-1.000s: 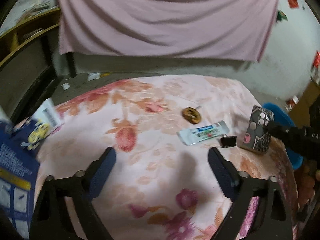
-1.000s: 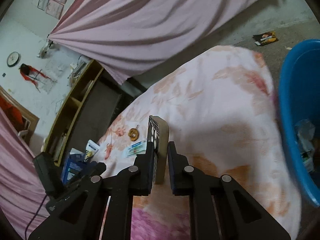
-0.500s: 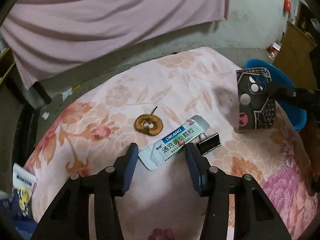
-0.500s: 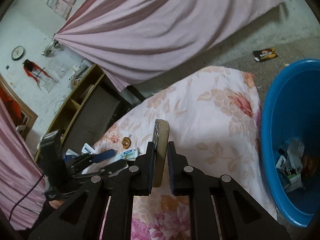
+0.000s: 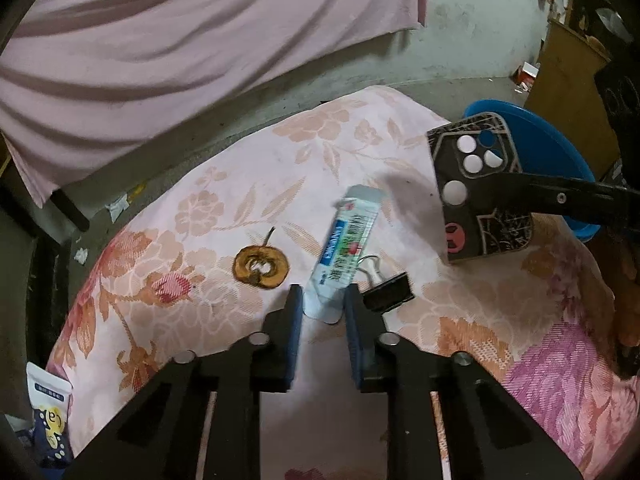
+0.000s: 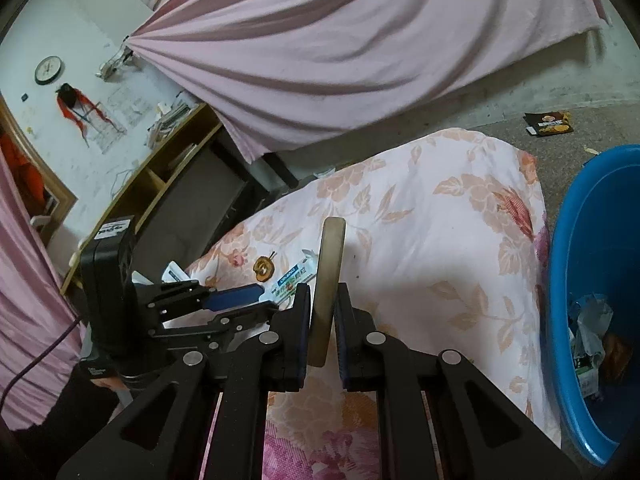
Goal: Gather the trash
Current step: 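Grasp the white tube with the left tool while the right tool holds the phone case, then carry both items over the blue bucket and open both tools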
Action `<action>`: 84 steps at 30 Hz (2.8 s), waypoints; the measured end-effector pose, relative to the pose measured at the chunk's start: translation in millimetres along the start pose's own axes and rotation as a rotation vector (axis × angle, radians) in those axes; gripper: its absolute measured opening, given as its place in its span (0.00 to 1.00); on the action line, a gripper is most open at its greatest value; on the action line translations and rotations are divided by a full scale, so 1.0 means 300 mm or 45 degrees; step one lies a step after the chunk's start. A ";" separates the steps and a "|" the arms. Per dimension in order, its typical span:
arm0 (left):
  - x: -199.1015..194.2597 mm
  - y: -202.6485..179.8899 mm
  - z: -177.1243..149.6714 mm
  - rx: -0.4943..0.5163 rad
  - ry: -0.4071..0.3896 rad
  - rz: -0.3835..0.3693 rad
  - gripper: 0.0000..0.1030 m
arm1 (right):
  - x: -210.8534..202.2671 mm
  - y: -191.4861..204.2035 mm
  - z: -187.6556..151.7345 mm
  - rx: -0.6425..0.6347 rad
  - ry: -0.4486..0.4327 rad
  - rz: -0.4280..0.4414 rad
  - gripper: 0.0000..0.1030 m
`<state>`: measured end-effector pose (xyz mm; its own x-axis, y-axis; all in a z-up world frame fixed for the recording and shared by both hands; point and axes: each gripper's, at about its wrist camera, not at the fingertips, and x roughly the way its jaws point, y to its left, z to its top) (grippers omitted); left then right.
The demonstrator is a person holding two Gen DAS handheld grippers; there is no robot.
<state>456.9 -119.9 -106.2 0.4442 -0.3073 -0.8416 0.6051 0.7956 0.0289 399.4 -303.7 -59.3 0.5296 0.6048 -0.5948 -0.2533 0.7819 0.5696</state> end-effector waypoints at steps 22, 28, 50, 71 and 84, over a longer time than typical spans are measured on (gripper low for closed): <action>0.042 -0.058 0.085 -0.031 -0.071 0.017 0.29 | -0.040 -0.013 0.015 -0.002 -0.108 -0.076 0.07; 0.063 -0.039 0.073 -0.029 -0.006 -0.003 0.24 | -0.032 -0.030 0.019 0.020 -0.102 -0.067 0.07; -0.408 -0.209 0.107 -0.242 -0.699 -0.032 0.12 | -0.312 0.053 -0.026 -0.213 -0.562 -0.141 0.07; -0.404 -0.655 0.335 0.092 -0.833 -0.179 0.12 | -0.743 -0.130 -0.103 -0.147 -1.015 -0.424 0.07; -0.212 -0.759 0.389 -0.010 -0.412 -0.172 0.12 | -0.718 -0.262 -0.112 0.016 -0.776 -0.491 0.07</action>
<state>367.9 -342.5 3.5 0.5475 -0.5587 -0.6230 0.6683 0.7400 -0.0763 278.2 -490.4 5.1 0.9380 0.0914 -0.3344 0.0500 0.9189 0.3914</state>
